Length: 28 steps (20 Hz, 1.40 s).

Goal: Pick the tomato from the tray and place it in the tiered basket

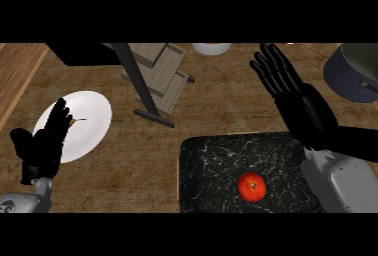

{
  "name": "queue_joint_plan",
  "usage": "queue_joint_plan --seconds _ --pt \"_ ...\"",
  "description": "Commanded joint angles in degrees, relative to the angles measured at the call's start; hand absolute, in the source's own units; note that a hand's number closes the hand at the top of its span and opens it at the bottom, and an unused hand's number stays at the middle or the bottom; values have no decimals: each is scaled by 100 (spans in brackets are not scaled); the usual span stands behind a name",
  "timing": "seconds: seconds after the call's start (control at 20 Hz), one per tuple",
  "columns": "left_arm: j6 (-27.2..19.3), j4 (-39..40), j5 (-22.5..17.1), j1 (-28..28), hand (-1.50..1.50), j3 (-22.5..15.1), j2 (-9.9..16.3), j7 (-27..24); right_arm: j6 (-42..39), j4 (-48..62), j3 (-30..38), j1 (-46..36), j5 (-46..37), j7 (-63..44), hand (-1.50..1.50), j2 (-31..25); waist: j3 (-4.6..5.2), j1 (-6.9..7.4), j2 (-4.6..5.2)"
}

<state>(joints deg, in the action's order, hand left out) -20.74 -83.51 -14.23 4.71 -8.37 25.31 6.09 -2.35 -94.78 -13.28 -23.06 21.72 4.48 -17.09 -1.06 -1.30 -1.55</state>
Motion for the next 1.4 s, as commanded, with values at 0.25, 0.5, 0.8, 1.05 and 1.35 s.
queue_joint_plan --seconds 0.25,0.5,0.8,1.05,1.35 --pt "1078 -190 -36 255 0 -697 -331 -839 2242 1110 -532 789 -1470 -824 -150 850 141 19 204" --pt "1211 47 -52 145 0 -1019 -816 -1016 3780 1577 -1056 1221 -2024 -55 -150 1667 107 140 176" --pt "1443 273 -9 261 0 -921 -822 -1055 4277 736 -1914 962 -3871 -1643 -150 1021 119 62 118" --pt "1455 414 -28 52 0 -793 -692 -1277 3106 549 -2083 714 -4757 -3447 -150 -403 182 -56 27" --pt "1451 443 23 139 0 -862 -716 -1141 1053 337 -2805 301 -5162 -5173 -150 -1246 200 -27 11"
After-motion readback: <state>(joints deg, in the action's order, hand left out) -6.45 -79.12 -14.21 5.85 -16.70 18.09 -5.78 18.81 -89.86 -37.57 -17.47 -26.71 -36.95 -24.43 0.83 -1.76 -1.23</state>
